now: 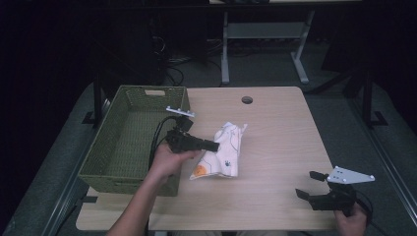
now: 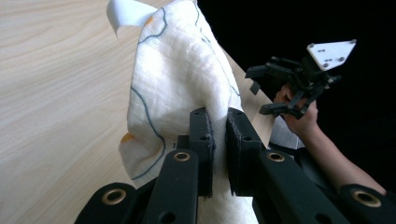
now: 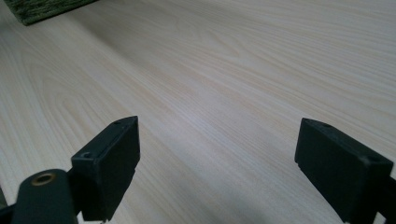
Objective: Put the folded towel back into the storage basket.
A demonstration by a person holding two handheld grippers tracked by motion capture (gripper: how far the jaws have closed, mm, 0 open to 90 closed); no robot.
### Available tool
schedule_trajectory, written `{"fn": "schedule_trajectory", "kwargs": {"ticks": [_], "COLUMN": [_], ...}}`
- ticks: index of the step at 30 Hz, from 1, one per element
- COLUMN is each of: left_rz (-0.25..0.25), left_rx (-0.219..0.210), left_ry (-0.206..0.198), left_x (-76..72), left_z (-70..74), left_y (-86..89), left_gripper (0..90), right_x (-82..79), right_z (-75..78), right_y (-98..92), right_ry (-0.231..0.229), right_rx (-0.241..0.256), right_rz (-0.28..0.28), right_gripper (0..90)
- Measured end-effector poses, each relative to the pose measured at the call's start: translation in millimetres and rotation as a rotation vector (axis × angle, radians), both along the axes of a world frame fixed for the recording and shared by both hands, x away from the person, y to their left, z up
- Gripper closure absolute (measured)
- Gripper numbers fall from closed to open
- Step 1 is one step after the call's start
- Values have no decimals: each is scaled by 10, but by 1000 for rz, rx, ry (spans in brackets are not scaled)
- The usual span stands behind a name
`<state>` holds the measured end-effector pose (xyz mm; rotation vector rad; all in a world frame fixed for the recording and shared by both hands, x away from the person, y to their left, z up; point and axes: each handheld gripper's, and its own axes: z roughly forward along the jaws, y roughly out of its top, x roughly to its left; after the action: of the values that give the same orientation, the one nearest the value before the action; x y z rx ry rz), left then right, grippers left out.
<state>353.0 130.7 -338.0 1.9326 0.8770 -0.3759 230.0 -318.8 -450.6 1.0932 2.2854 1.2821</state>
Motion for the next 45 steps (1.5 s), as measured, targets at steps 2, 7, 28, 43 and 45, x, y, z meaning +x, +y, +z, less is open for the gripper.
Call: {"fn": "schedule_trajectory", "kwargs": {"ticks": [2, 7, 28, 43, 45], "left_rz": [0, 7, 76, 138, 150], "left_rx": [7, 5, -58, -110, -106], "left_ry": [0, -3, 23, 32, 30], "left_x": [-1, -3, 32, -8, -16], "left_z": [38, 89, 203, 239, 255], "left_y": [45, 106, 630, 1101, 1148], "left_gripper": [826, 826, 827, 827, 827], "right_x": [-1, 2, 13, 29, 31], "right_z": [-1, -3, -6, -18, -21], "right_y": [-1, -1, 18, 74, 72], "right_ry": [1, 1, 2, 11, 11], "right_rx": [2, -2, -8, -28, -28], "right_rz": [-1, 5, 5, 15, 14], "right_gripper": [135, 135, 135, 135, 135]}}
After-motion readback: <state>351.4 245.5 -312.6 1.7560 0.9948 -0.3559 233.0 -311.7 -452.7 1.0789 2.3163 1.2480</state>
